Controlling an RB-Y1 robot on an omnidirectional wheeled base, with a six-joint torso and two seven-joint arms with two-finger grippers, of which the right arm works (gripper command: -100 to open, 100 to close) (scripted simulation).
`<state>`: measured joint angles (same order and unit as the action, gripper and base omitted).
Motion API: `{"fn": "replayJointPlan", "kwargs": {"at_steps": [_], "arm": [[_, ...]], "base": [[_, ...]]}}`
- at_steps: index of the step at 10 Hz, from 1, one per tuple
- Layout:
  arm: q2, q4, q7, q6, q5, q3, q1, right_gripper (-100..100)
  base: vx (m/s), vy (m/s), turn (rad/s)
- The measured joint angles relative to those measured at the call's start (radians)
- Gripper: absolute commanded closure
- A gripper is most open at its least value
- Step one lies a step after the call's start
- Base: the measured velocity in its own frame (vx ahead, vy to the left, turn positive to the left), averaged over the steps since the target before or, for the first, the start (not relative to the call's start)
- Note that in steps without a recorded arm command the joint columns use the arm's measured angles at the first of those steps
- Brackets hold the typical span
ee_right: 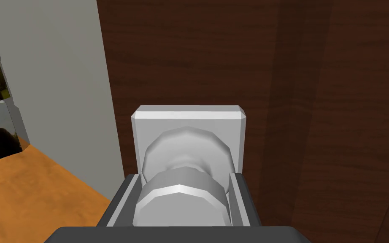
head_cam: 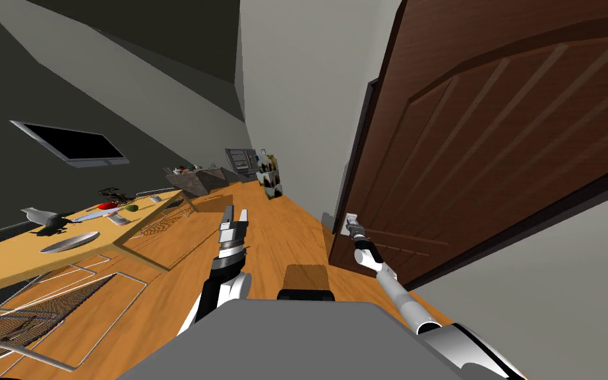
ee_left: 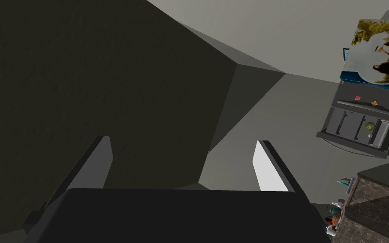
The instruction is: Pull the door open
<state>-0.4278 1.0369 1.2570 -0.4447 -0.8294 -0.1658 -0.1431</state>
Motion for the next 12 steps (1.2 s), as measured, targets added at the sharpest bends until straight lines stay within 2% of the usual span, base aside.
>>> {"fn": "replayJointPlan", "kwargs": {"at_steps": [3,6,7,10,12], "arm": [[-0.020,0.029,0.024,0.006,0.005,-0.031,0.023,100],[-0.039,0.043,0.054,-0.002,0.012,-0.064,0.033,100],[-0.038,0.042,0.056,-0.001,0.013,-0.068,0.034,100],[-0.064,0.051,0.085,-0.016,0.018,-0.097,0.036,100],[-0.083,0.074,0.104,-0.019,0.022,-0.121,0.051,100]], "base": [[-0.199,-0.063,0.097],[-0.138,-0.057,0.062],[-0.127,-0.018,0.080],[-0.204,-0.073,0.097],[-0.213,-0.092,0.098]]}}
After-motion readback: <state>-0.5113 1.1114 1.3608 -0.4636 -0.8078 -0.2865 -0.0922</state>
